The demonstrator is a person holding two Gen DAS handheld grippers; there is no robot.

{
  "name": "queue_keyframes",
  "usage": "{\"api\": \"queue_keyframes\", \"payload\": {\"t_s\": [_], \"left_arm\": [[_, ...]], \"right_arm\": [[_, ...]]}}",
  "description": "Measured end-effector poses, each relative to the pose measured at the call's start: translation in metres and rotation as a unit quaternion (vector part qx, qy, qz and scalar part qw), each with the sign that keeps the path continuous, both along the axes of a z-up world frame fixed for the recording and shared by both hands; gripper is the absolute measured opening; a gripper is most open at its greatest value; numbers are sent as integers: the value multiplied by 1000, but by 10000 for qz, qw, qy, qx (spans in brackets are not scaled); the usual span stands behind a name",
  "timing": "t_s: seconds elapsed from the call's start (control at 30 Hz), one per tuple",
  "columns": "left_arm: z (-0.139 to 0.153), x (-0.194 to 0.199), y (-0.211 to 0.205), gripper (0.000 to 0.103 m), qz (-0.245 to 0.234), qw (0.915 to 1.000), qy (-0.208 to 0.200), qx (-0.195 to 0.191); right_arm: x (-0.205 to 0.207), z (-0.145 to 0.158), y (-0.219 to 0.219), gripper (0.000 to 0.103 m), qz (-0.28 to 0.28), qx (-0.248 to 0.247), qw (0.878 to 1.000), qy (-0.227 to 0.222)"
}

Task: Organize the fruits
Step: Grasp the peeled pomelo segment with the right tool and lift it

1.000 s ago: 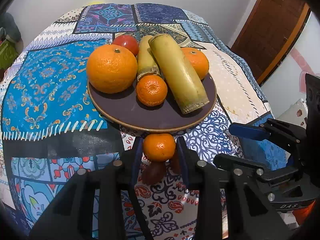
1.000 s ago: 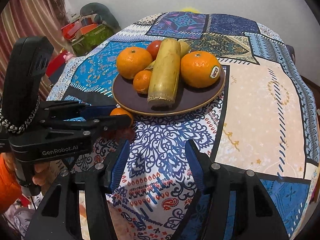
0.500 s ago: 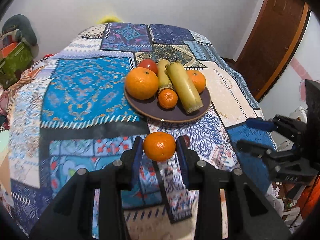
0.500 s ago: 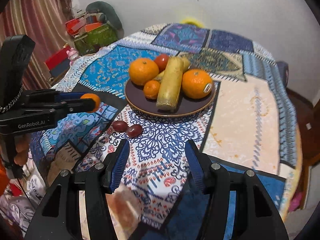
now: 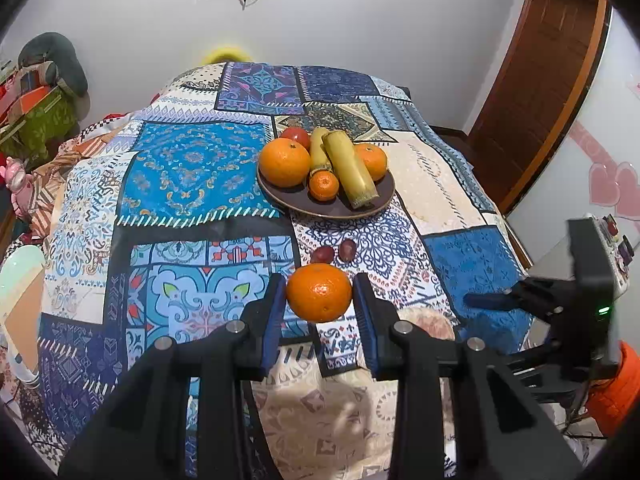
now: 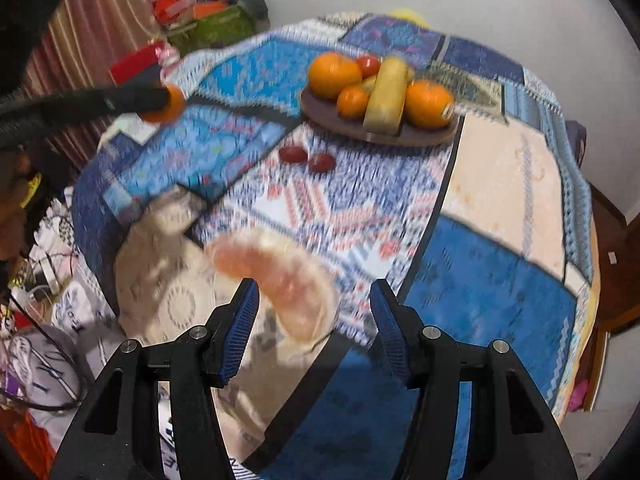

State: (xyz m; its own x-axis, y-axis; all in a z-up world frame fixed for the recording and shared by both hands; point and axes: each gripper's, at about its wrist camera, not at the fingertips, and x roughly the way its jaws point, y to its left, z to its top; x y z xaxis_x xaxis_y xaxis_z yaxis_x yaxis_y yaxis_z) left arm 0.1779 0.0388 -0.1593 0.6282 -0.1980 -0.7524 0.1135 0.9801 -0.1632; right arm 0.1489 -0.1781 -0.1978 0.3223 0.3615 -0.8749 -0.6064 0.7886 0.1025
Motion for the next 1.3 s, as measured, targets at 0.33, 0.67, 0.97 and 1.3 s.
{"api": "queue_keyframes", "payload": {"t_s": [0.33,0.67,0.97,1.3], "left_arm": [[-13,1,5,34,46,9998,153,-74],[-33,12,13,34,161,9990,390,-158],[-36,17,12,34,197,9987,434,-155],[-34,28,4,34,79,9992,384,-90]], "right_arm": [[4,-33,28,62,412,-499,9977,184],[19,-44,29,66,387,-370,9986,1],[18,-40,37,43,308,-194,9991,-216],[30,-22,13,39,-198,184,9989,-389]]}}
